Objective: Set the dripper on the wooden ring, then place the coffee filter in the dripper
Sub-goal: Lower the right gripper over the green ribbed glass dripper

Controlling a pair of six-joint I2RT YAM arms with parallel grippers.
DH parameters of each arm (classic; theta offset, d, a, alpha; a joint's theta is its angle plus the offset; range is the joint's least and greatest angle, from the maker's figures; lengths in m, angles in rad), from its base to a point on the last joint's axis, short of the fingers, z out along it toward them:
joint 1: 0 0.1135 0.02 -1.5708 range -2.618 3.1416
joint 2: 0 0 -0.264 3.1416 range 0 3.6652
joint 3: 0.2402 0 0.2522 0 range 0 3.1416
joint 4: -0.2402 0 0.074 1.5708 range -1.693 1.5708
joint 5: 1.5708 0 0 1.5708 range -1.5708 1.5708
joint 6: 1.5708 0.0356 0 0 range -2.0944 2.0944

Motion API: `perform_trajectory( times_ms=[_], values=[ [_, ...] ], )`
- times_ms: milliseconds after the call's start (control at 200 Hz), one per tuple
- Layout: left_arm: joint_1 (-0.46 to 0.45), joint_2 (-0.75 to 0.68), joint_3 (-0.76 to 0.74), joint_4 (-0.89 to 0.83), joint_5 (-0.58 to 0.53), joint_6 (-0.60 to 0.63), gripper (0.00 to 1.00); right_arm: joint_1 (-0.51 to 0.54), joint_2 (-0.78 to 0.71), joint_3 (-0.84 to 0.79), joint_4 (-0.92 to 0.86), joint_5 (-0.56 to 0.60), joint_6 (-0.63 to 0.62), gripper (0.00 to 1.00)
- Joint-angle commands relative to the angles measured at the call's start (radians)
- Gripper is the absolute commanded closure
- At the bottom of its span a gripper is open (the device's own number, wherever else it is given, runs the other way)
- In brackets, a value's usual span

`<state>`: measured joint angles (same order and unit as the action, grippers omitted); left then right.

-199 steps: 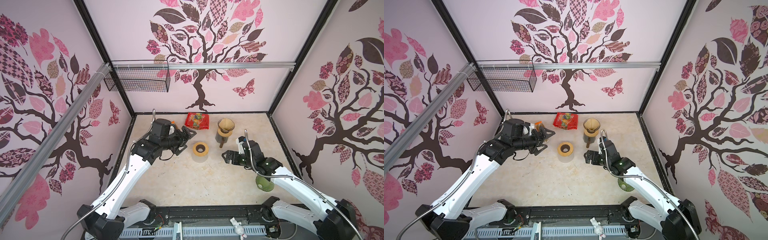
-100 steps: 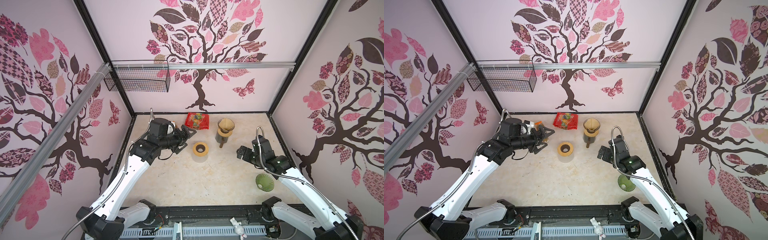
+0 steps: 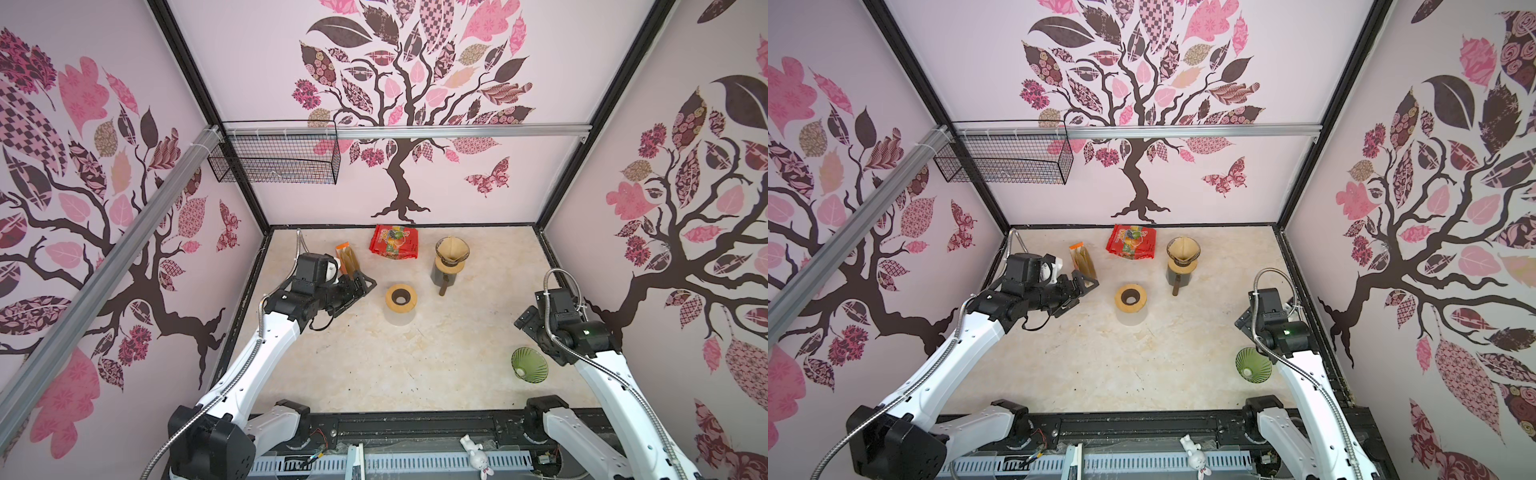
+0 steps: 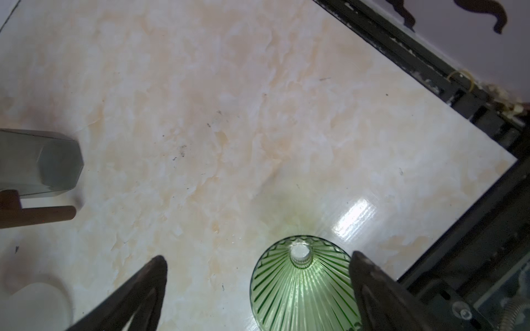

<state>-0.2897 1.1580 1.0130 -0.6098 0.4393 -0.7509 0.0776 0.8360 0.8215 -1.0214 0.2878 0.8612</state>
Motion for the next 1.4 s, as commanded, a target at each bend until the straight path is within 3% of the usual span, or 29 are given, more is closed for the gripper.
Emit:
perform_trajectory(
  times_ms=[0, 235, 585, 780, 1395],
  values=[
    [0.003, -0.008, -0.051, 0.042, -0.027, 0.129, 0.03, -0.034, 0.005, -0.039, -0.096, -0.014, 0.068, 0.0],
    [0.039, -0.013, -0.108, 0.058, 0.035, 0.122, 0.03, -0.041, -0.046, -0.051, -0.168, 0.012, 0.139, 0.0],
    [0.039, -0.019, -0.1, 0.044, 0.023, 0.124, 0.03, -0.041, -0.054, -0.078, -0.191, -0.022, 0.128, 0.12],
    [0.04, -0.018, -0.097, 0.033, 0.01, 0.124, 0.03, -0.041, -0.036, -0.1, -0.179, -0.082, 0.17, 0.14],
    [0.039, -0.02, -0.091, 0.015, -0.017, 0.122, 0.03, -0.041, -0.026, -0.113, -0.134, -0.101, 0.16, 0.24]
  ],
)
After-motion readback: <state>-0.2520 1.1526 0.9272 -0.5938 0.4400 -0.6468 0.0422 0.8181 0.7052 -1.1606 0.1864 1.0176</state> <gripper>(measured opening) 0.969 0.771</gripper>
